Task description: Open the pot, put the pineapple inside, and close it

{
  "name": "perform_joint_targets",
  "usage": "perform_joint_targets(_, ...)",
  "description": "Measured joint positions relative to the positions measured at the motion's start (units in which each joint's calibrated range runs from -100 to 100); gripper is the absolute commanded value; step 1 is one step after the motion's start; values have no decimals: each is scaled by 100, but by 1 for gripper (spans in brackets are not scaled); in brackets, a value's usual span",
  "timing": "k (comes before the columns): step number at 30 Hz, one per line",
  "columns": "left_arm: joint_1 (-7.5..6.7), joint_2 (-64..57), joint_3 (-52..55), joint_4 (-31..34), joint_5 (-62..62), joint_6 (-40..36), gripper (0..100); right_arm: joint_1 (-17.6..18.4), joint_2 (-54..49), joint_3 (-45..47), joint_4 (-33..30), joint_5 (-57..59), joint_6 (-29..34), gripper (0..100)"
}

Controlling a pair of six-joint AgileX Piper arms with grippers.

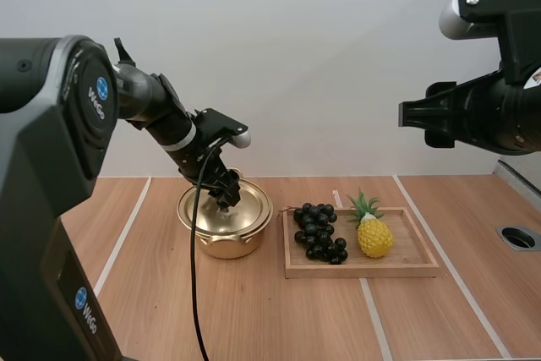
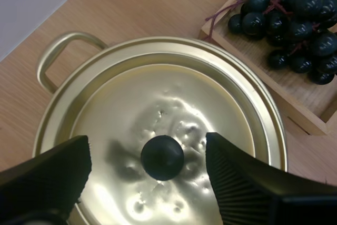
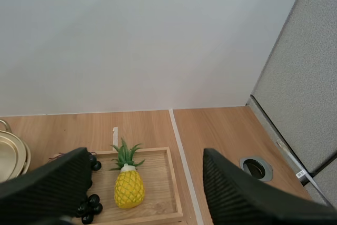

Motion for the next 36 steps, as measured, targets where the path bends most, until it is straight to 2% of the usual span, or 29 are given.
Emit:
perform_joint_targets(8, 0, 164, 0, -24, -16, 41, 98, 0, 0, 0, 32, 0, -28, 100)
perform_joint_targets(10, 0, 164, 0, -24, -16, 54, 79, 0, 0, 0, 32, 0, -28, 100)
perform_joint_targets(12, 0, 164, 0, -40, -43, 83, 33, 0, 0, 0, 32, 0, -28, 100)
perform_joint_targets(13, 0, 164, 0, -65, -86, 121, 0, 0, 0, 0, 32, 0, -28, 100)
perform_joint_targets(25, 0, 6, -51, -387, -136, 285, 0, 0, 0, 0, 32, 0, -91, 100)
perform_joint_targets(30, 0, -391, -470, -387, 432, 196, 0, 0, 0, 0, 71, 0, -117, 100)
perform_joint_targets(36, 0, -967, -943, -414, 528, -63, 0, 0, 0, 0, 71, 0, -175, 100)
